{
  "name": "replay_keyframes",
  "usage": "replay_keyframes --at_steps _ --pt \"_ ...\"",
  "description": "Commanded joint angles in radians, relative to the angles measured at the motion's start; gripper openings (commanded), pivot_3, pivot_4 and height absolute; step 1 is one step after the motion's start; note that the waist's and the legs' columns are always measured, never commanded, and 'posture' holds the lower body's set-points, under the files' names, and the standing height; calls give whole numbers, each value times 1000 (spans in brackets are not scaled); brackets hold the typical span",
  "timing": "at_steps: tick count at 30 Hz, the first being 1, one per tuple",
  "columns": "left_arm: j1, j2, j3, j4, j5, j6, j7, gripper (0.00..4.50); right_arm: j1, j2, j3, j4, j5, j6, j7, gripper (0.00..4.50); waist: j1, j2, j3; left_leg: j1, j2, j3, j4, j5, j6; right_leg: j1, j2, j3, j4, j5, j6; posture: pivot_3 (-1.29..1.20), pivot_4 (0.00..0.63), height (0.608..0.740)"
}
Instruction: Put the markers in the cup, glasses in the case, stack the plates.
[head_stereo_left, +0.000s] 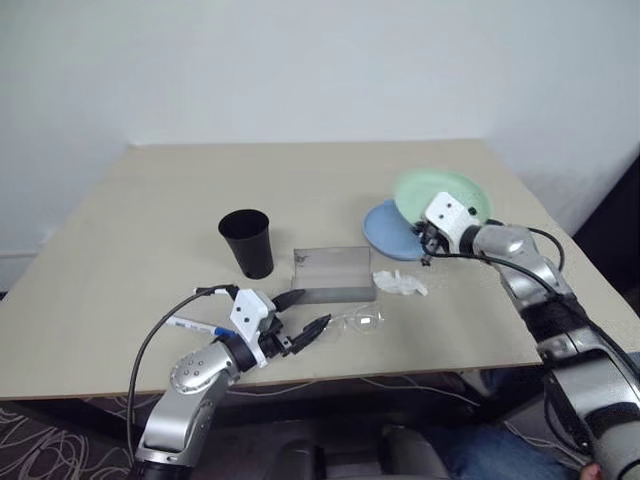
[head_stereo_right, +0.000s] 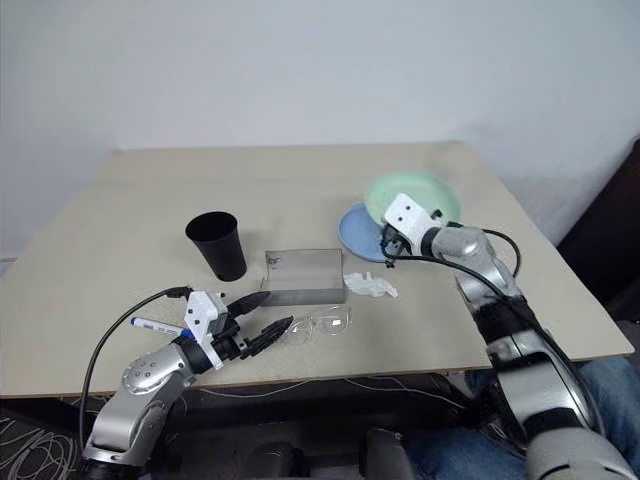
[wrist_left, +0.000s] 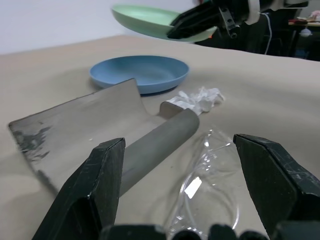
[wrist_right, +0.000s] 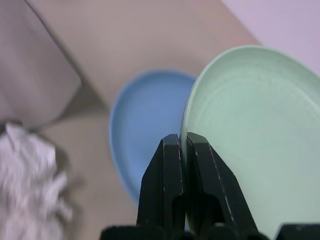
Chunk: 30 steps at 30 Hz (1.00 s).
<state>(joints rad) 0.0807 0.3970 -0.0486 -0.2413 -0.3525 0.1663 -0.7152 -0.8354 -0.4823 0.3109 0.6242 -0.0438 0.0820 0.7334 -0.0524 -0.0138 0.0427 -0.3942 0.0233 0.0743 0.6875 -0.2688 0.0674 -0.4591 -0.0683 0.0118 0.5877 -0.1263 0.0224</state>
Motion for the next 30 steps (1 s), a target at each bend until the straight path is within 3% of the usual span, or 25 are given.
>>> replay_keyframes --at_steps 1,5,6,12,17,24,30 --pt "-14 3 20 -21 -8 -11 3 3677 -102 40 -9 192 -27 -159 49 27 0 0 0 0 0 0 0 0 0 0 0 0 0 0 0 0 0 721" --pt "8 2 26 -41 -7 -12 16 3677 -183 87 -17 379 -52 -249 73 27 -1 1 0 0 0 1 -1 0 0 0 0 0 0 0 0 0 0 721" --pt "13 2 27 -45 -7 -13 20 3677 -196 94 -22 408 -56 -263 73 513 -1 1 0 0 0 1 -1 0 0 0 0 0 0 0 0 0 0 721" --pt "36 -1 28 -66 -5 -13 36 3677 -225 103 -50 468 -66 -329 68 2391 -1 2 0 1 1 1 0 0 -1 0 0 0 1 0 0 0 0 721" --pt "29 3 29 -64 -6 -9 36 3677 -208 78 -105 412 -19 -299 147 2391 -1 3 0 1 1 0 0 0 -1 -1 0 0 1 0 0 0 0 721" --pt "-10 10 23 -32 -7 -6 14 3677 -63 -18 -110 184 43 -103 447 2391 2 4 0 1 0 0 0 0 0 0 0 0 1 0 0 0 0 721" --pt "-33 7 17 -13 -5 -6 0 3677 30 -34 -90 54 34 39 516 2391 -1 7 0 1 0 1 0 0 -1 0 1 1 2 1 -2 0 0 721"
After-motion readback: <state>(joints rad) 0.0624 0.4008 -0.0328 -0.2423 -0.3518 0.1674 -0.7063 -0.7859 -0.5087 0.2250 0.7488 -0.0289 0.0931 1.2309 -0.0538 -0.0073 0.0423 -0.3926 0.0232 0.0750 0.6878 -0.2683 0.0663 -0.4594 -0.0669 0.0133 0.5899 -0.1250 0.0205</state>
